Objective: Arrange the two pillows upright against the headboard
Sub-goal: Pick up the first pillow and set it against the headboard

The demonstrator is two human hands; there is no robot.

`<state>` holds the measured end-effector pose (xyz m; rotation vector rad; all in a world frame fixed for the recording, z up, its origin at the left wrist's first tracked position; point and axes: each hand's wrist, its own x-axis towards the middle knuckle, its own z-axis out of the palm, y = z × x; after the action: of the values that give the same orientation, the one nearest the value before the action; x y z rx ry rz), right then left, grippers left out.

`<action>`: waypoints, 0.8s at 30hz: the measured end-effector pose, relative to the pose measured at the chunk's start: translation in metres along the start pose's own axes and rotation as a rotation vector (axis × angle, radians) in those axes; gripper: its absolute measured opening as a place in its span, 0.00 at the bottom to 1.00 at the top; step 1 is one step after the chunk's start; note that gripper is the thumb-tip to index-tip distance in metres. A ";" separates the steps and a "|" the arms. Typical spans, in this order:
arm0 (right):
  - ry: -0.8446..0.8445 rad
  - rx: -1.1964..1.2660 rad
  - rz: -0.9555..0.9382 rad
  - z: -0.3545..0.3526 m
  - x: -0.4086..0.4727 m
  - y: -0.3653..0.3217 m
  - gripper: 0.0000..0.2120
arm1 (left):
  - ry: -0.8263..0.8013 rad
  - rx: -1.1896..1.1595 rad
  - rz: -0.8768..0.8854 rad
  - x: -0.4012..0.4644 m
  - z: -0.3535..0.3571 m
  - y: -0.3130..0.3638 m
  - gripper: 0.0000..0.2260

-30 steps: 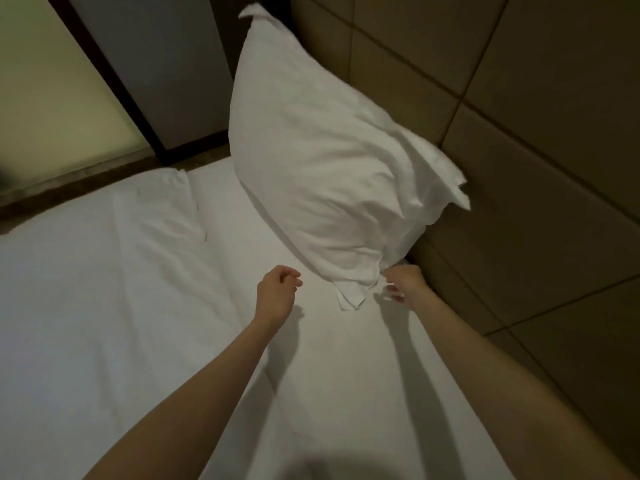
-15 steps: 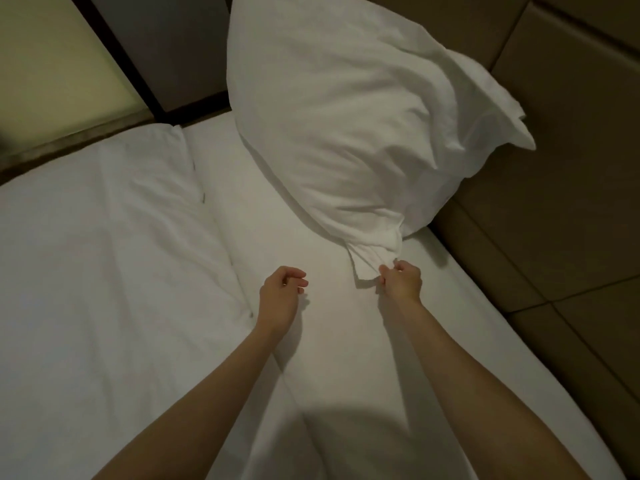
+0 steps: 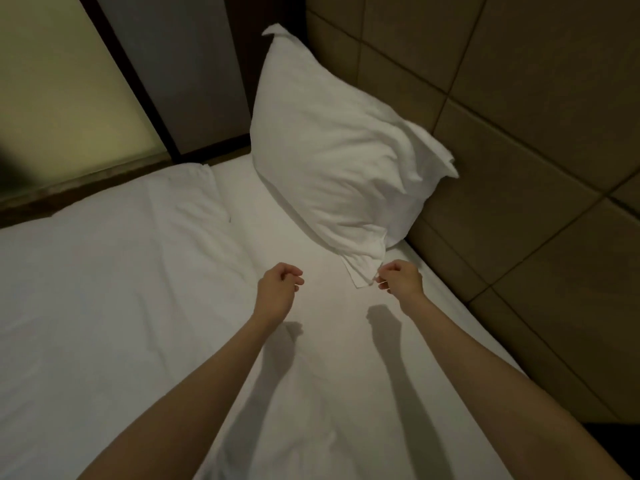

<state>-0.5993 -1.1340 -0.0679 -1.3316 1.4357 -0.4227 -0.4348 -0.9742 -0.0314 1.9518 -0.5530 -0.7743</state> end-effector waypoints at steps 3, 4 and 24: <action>-0.002 0.058 -0.056 -0.024 -0.057 -0.025 0.07 | -0.007 -0.029 0.035 -0.039 -0.027 0.027 0.12; -0.009 0.080 -0.068 -0.031 -0.073 -0.031 0.06 | -0.009 -0.043 0.042 -0.050 -0.034 0.032 0.13; -0.277 0.250 -0.361 -0.101 -0.308 -0.047 0.04 | 0.135 -0.251 0.084 -0.292 -0.087 0.036 0.12</action>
<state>-0.7266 -0.9207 0.1458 -1.3836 0.8839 -0.6064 -0.5797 -0.7486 0.1174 1.7229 -0.4314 -0.6220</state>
